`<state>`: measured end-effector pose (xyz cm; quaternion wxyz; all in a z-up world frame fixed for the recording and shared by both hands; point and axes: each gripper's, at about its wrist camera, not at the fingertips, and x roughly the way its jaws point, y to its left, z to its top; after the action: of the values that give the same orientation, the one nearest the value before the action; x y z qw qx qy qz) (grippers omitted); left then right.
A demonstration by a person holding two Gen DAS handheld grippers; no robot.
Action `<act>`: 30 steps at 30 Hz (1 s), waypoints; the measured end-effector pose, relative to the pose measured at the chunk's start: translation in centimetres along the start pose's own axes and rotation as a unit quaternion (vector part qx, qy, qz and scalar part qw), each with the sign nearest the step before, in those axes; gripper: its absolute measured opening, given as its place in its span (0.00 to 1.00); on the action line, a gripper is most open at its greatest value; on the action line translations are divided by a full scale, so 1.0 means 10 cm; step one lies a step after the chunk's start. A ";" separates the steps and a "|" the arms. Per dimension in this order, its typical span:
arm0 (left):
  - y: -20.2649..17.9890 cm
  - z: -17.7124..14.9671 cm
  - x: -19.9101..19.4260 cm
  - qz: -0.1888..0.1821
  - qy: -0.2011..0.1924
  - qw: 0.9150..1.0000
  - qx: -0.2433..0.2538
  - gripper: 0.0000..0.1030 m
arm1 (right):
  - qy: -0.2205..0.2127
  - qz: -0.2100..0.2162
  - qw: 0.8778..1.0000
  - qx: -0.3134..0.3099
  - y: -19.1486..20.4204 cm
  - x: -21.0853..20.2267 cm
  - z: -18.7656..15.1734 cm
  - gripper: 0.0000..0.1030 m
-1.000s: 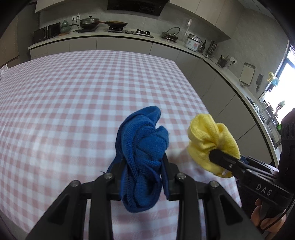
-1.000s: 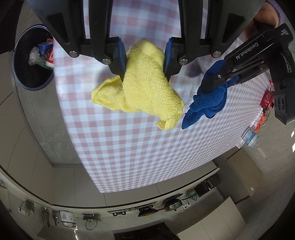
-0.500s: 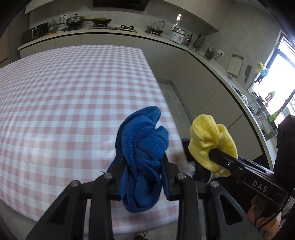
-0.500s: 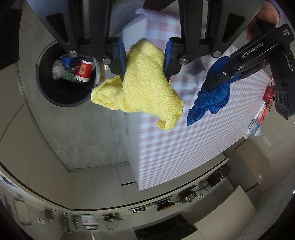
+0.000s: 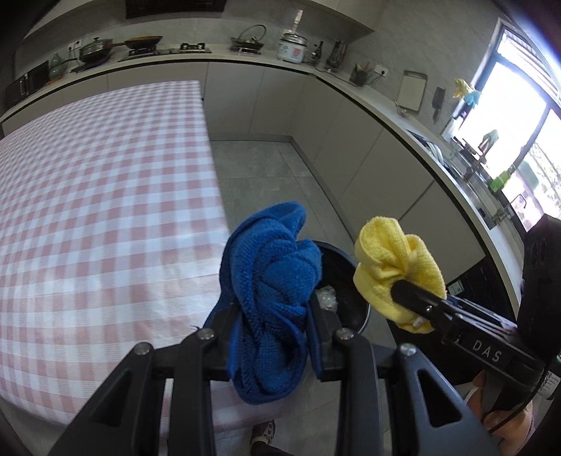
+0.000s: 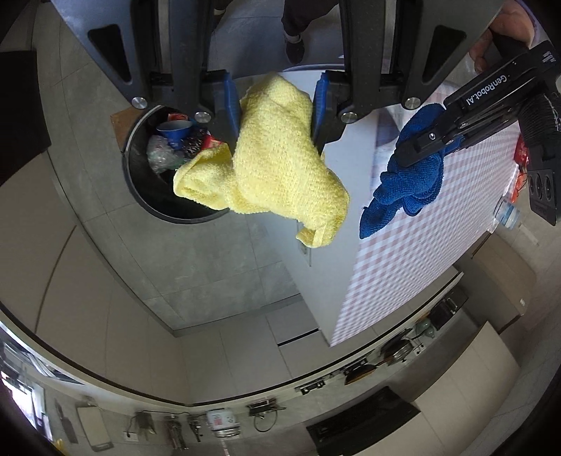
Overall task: Collect trash
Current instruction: 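Lift and carry the blue towel and yellow cloth over the black bin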
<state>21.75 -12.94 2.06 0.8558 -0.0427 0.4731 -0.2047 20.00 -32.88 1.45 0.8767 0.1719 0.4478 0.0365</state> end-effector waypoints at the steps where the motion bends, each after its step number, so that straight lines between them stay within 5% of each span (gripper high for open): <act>1: -0.05 0.00 0.02 -0.003 0.003 1.000 0.004 0.31 | -0.001 -0.003 1.000 0.005 -0.06 -0.02 -0.01 0.35; 17: -0.60 -0.05 0.51 -0.014 0.044 0.999 0.025 0.31 | 0.003 -0.038 0.998 0.057 -0.82 -0.11 -0.07 0.35; 30: -0.68 -0.13 0.95 0.014 0.072 0.997 0.014 0.31 | 0.029 -0.042 0.996 0.079 -1.19 0.28 0.03 0.36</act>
<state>23.07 -22.72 -4.38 0.8230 -0.0091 0.5310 -0.2015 20.82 -43.49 -4.54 0.8478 0.2205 0.4813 -0.0313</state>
